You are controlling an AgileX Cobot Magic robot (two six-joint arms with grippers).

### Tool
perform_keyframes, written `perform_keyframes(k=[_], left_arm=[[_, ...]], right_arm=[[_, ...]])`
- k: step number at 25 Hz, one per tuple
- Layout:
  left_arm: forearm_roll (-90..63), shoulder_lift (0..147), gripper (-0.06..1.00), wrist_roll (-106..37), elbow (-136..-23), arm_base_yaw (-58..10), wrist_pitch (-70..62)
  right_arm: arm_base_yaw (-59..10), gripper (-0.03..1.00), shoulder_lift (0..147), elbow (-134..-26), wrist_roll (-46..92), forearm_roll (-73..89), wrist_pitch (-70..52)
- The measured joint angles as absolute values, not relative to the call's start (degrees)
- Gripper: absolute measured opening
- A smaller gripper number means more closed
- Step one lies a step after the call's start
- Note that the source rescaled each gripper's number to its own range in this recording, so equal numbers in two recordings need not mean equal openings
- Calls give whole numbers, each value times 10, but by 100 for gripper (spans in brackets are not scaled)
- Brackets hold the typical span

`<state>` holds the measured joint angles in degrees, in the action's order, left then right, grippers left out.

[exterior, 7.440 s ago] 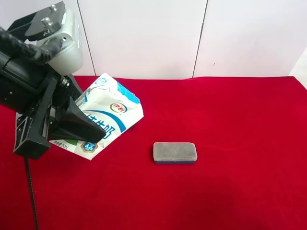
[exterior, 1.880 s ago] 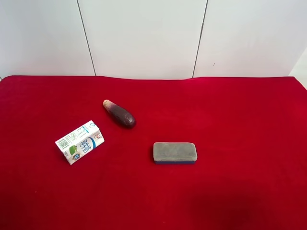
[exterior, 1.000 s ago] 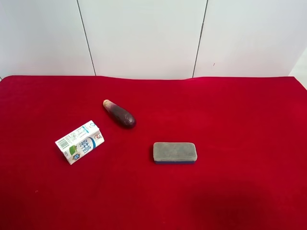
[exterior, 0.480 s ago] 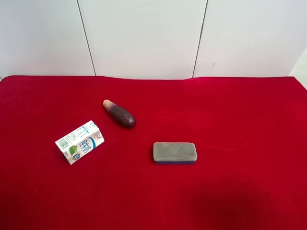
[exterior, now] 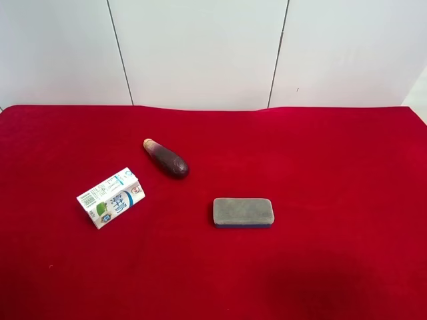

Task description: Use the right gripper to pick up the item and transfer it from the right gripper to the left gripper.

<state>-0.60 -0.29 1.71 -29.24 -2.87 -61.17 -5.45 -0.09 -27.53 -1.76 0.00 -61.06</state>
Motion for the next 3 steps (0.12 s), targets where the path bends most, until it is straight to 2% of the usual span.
perform_keyframes(k=[3], left_arm=[[-6,-3,100,17,-292,-29,-612]], right_arm=[[-55,100,-1,-275,-18,0,-611]])
